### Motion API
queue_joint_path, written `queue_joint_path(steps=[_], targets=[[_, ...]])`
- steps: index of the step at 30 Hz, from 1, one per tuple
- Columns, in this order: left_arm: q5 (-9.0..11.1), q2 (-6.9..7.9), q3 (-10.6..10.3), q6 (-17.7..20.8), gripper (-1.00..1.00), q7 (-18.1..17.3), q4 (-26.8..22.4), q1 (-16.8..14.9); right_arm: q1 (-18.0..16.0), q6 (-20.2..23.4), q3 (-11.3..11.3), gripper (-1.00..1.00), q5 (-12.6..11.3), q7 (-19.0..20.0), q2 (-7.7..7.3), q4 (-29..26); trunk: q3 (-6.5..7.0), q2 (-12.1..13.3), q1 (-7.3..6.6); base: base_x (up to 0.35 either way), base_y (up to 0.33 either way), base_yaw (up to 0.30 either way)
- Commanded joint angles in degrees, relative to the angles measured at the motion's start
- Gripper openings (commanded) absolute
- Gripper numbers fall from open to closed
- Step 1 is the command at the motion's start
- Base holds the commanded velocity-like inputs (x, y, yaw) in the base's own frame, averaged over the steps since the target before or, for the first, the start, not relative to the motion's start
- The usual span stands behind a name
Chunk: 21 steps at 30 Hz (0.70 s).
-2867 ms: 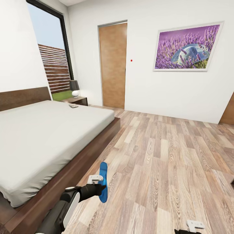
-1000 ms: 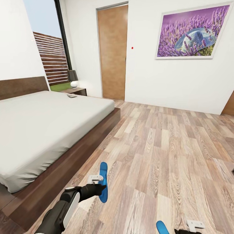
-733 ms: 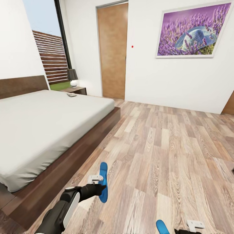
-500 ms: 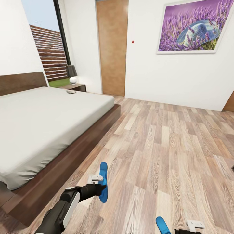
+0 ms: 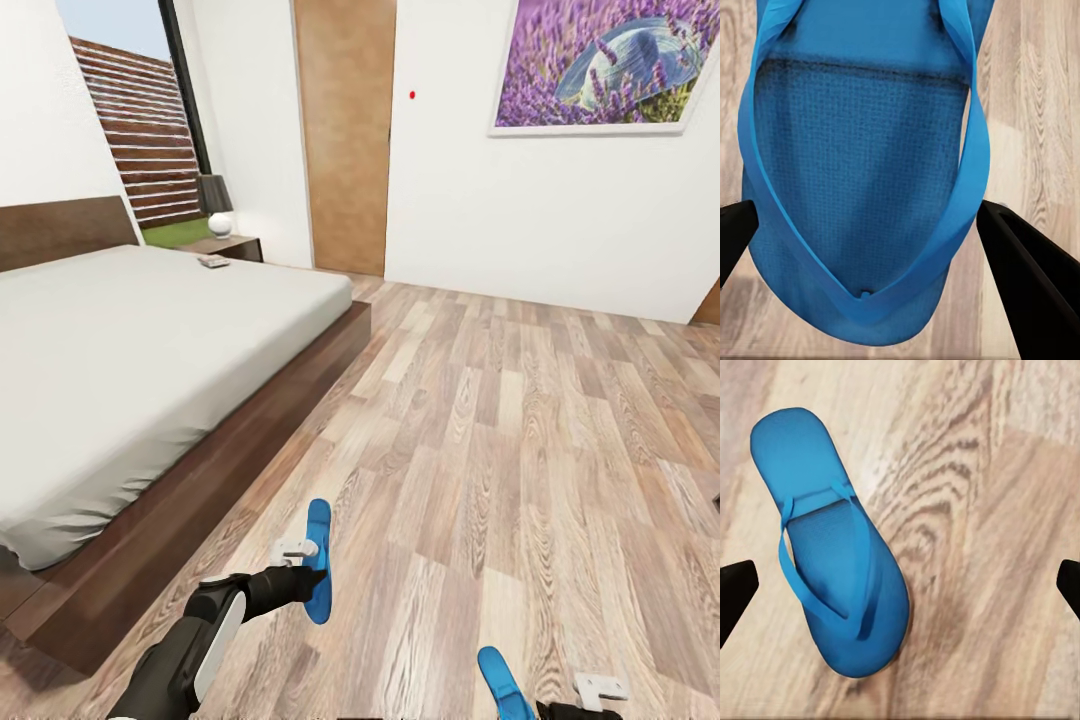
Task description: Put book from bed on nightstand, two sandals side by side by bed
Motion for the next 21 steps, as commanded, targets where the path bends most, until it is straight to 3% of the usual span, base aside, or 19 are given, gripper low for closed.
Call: queue_joint_path(steps=[1, 3, 5, 7, 9, 12, 14, 19, 21], targets=[[0.5, -0.01, 0.0, 0.5, -1.0, 0.1, -0.1, 0.0, -0.2, 3.1, -0.4, 1.0, 1.7, 0.5, 0.03, -2.9, -0.28, 0.0, 0.01, 0.0, 0.0, 0.0], [0.5, -0.01, 0.0, 0.5, -1.0, 0.1, -0.1, 0.0, -0.4, 11.2, -0.4, 1.0, 5.4, 0.6, 0.09, -7.9, -0.72, -0.1, 0.06, 0.0, 0.0, 0.0], [0.6, -0.01, 0.0, 0.5, -1.0, 0.0, -0.1, 0.0, -0.5, 25.4, -0.4, 1.0, 11.6, 0.9, 0.33, -17.6, -1.16, -0.1, 0.11, 0.0, 0.0, 0.0], [0.6, -0.01, 0.0, 0.6, -1.0, 0.0, -0.1, 0.0, -0.5, 30.1, 0.2, 1.0, 13.8, 1.0, 0.5, -23.1, -1.61, -0.1, 0.17, 0.0, 0.0, 0.0], [0.7, -0.05, 0.0, 0.6, -1.0, -0.1, -0.1, 0.0, -0.5, 31.8, 3.0, 1.0, 14.4, 1.0, 0.55, -25.0, -2.05, -0.1, 0.22, 0.0, 0.0, 0.0], [0.7, -0.09, -0.1, 0.7, -1.0, -0.2, -0.1, 0.0, -0.5, 32.8, 10.1, 1.0, 14.7, 1.8, 0.58, -26.1, -2.71, -0.2, 0.29, 0.0, 0.0, 0.0], [0.8, -0.09, -0.1, 0.7, -1.0, -0.2, -0.1, 0.0, -0.5, 32.9, 12.9, 1.0, 14.7, 4.4, 0.58, -26.5, -3.16, -0.2, 0.35, 0.0, 0.0, 0.0], [0.8, -0.15, -0.1, 0.7, -1.0, -0.2, -0.1, 0.0, -0.5, 33.0, 15.7, 1.0, 14.9, 13.2, 0.59, -26.7, -4.26, -0.3, 0.47, 0.0, 0.0, 0.0], [0.8, -0.14, -0.1, 0.7, -1.0, -0.2, -0.1, 0.0, -0.5, 33.0, 16.2, 1.0, 14.9, 14.6, 0.59, -26.7, -4.71, -0.3, 0.53, 0.0, 0.0, 0.0]])
